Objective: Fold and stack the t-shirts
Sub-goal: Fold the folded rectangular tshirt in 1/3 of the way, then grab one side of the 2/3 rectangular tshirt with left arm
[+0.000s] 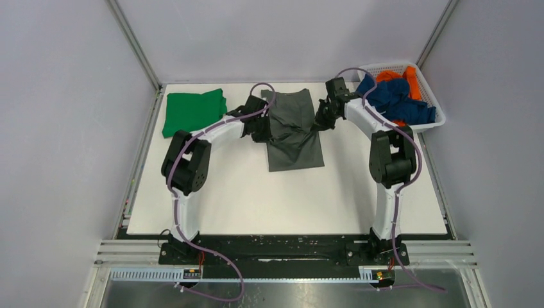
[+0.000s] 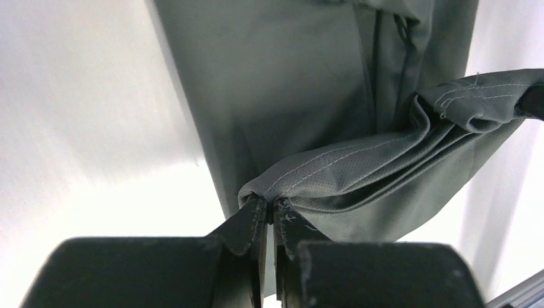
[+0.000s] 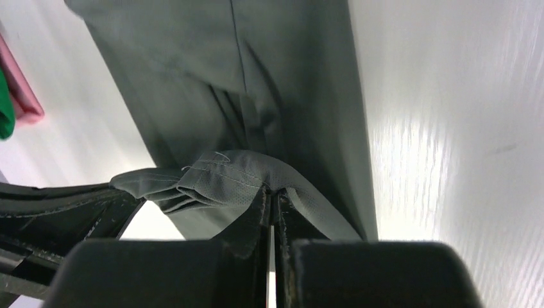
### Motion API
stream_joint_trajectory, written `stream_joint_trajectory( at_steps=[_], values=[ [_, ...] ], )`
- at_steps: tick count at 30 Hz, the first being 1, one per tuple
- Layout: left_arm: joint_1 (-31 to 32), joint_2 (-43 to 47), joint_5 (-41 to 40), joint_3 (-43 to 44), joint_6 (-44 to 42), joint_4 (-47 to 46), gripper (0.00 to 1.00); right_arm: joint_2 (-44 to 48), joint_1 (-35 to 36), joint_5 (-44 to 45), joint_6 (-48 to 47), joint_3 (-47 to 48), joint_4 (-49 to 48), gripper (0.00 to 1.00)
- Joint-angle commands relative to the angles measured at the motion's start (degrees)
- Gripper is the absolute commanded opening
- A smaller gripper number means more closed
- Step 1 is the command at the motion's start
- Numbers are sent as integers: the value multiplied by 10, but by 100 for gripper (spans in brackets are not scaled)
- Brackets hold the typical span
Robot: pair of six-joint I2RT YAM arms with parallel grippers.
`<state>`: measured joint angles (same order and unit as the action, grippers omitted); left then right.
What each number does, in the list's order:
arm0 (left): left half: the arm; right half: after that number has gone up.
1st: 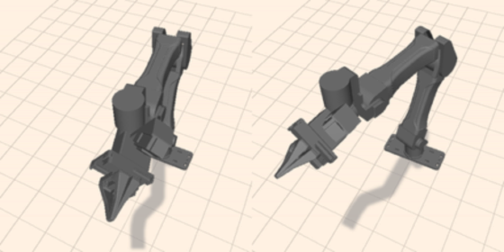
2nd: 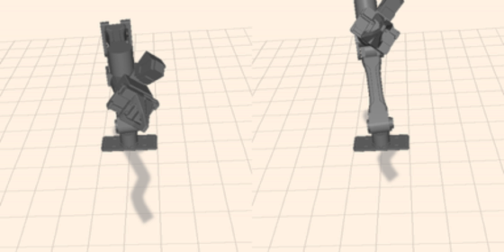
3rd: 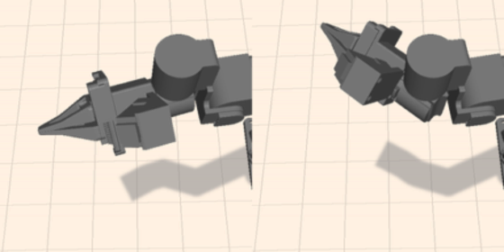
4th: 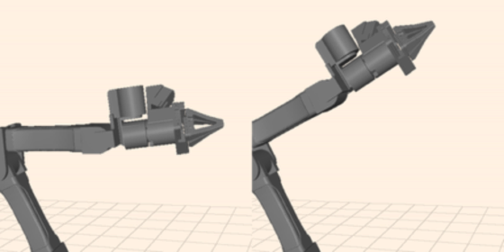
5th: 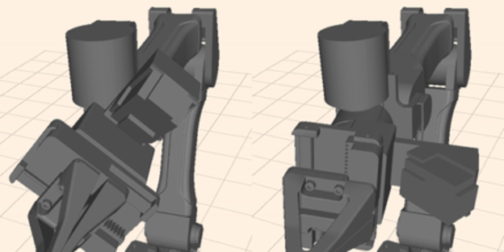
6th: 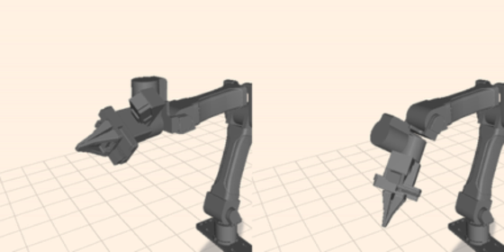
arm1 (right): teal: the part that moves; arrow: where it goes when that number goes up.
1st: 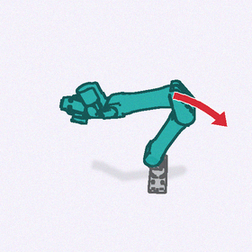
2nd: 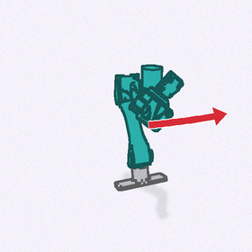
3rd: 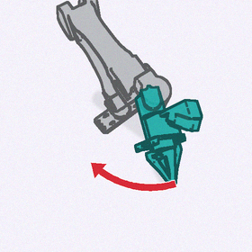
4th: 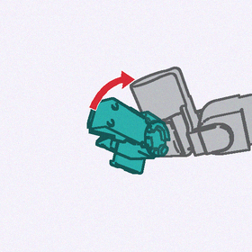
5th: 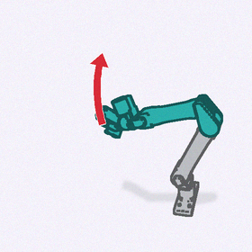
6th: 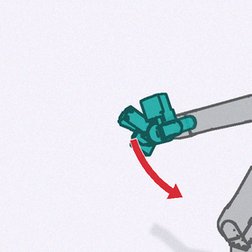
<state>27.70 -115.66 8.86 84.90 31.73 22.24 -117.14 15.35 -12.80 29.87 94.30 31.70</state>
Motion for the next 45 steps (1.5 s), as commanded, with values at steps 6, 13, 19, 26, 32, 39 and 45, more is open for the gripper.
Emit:
stream_joint_trajectory(
  at_steps=[6,13,19,26,32,39,45],
  values=[
    [-48,-77,38,132,-11,37,42,-87,-13,50,8,140,8,25],
    [-55,34,44,69,-33,34,85,-26,-16,-5,-29,79,-5,72],
    [-16,134,56,-126,1,-13,86,123,-15,-21,-35,-159,-58,73],
    [17,116,51,-209,67,-85,71,162,-16,-38,-18,-286,-101,66],
    [26,51,37,-167,67,-66,53,125,-15,-24,-19,-276,-101,53],
    [44,29,18,-164,51,-43,25,111,-16,-32,-17,-282,-88,46],
    [51,23,-3,-172,53,-58,0,104,-16,-38,-16,-307,-99,12]
  ],
)
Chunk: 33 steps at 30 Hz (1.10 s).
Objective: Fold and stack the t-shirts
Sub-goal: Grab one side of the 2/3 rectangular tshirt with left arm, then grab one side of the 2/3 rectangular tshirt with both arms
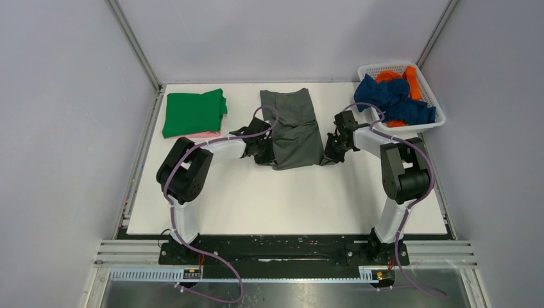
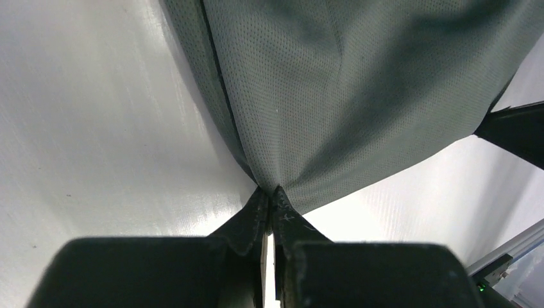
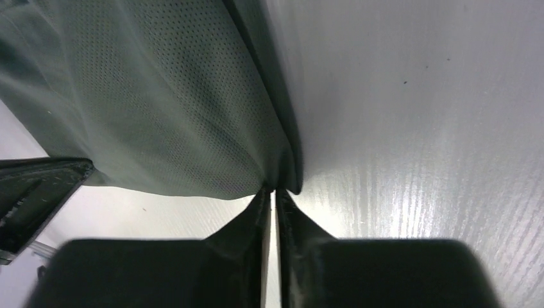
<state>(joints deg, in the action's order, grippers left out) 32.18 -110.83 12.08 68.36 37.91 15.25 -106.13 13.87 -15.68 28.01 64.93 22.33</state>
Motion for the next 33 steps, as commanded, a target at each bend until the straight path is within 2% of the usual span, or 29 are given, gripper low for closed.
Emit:
stream_joint_trajectory(
  at_steps=[1,4,9,12,16,19,23,27,33],
  values=[
    [7,-21,-31,-18,-9,5,0,-1,0,-13,4,-23,-11,7],
    [19,20,-28,-65,-14,3,0,28,-1,-21,4,-70,-9,0],
    [55,143,-31,-208,13,10,0,133,0,-51,-14,-182,25,0],
    [88,229,-27,-272,48,35,0,231,0,-78,-31,-245,81,0],
    [152,350,-18,-296,84,72,0,360,1,-132,-52,-285,172,0],
    [167,396,-6,-304,106,75,0,418,4,-166,-54,-284,189,2],
    [168,396,-13,-322,120,73,0,403,22,-168,-57,-281,159,16],
    [172,372,-16,-331,128,71,0,354,111,-133,-57,-280,107,31],
    [182,370,-31,-349,144,53,0,290,130,-80,-37,-285,24,38]
  ],
)
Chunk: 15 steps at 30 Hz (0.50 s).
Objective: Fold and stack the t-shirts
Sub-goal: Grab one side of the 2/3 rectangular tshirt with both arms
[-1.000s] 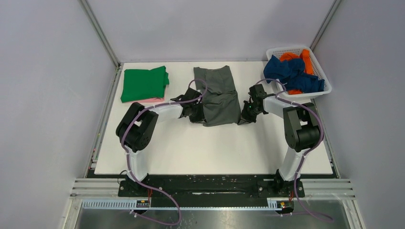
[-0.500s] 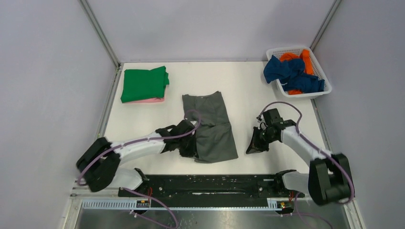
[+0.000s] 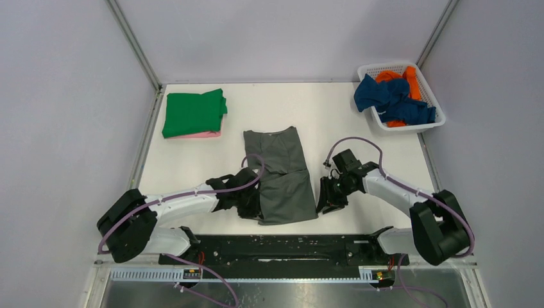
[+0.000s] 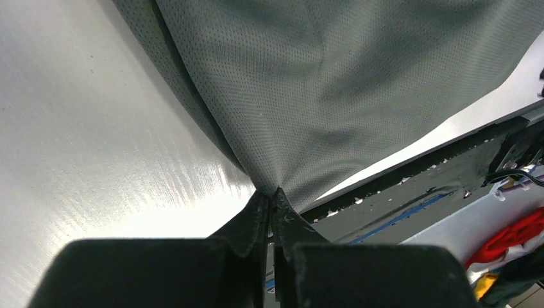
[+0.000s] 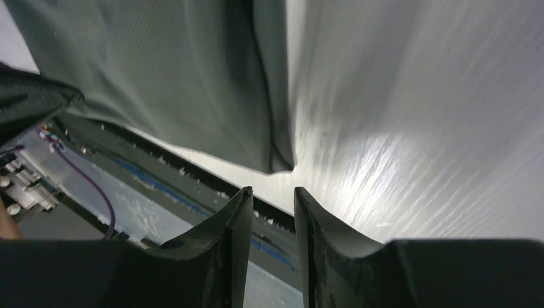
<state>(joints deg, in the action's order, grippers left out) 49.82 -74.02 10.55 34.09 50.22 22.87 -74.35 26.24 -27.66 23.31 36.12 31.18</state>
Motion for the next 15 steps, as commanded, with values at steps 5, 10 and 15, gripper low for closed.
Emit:
stream_joint_trajectory(
  at_steps=[5,10,15],
  values=[
    [8,1,-24,-10,29,-30,0,-83,32,28,7,5,-77,43],
    [10,1,-27,-17,37,-39,0,-90,56,28,7,-6,-75,44],
    [10,2,-30,-22,46,-42,0,-101,75,66,22,-22,-69,21]
  ],
)
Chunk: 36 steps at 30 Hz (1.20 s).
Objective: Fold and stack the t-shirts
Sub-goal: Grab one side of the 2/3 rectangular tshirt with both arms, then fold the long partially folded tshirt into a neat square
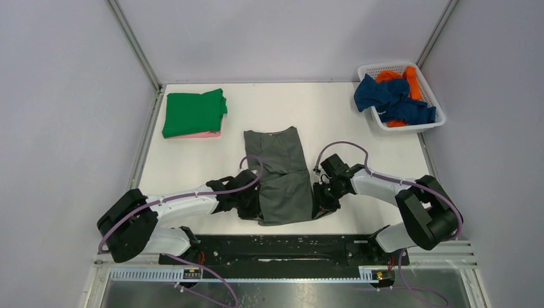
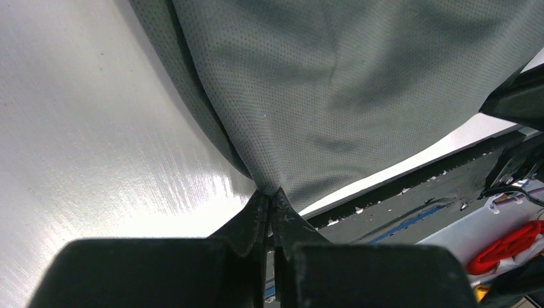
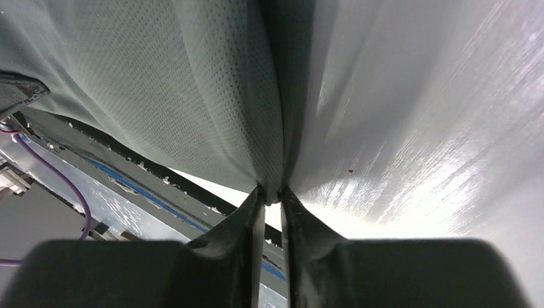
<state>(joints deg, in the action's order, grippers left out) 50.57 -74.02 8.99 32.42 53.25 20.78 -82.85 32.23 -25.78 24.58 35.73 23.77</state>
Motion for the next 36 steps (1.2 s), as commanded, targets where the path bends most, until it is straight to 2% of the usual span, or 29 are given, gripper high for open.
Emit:
stream_joint_trajectory(
  at_steps=[1,3,12,18,21,28,36],
  values=[
    [3,4,-14,-5,17,-21,0,-19,15,54,12,-19,2,13],
    [4,11,-13,-6,19,-20,0,-19,15,58,12,-15,1,0],
    [-7,76,-30,52,4,48,0,96,15,64,-11,64,68,0],
    [-88,74,-17,123,-46,49,0,103,8,88,-24,178,72,0],
    [-141,52,-9,173,-79,39,0,71,-17,84,-21,245,53,0],
    [-263,-52,35,318,-145,59,0,-51,-85,-6,2,391,26,0],
    [-337,-203,66,452,-158,54,0,-214,-124,-66,18,560,40,0]
  ],
)
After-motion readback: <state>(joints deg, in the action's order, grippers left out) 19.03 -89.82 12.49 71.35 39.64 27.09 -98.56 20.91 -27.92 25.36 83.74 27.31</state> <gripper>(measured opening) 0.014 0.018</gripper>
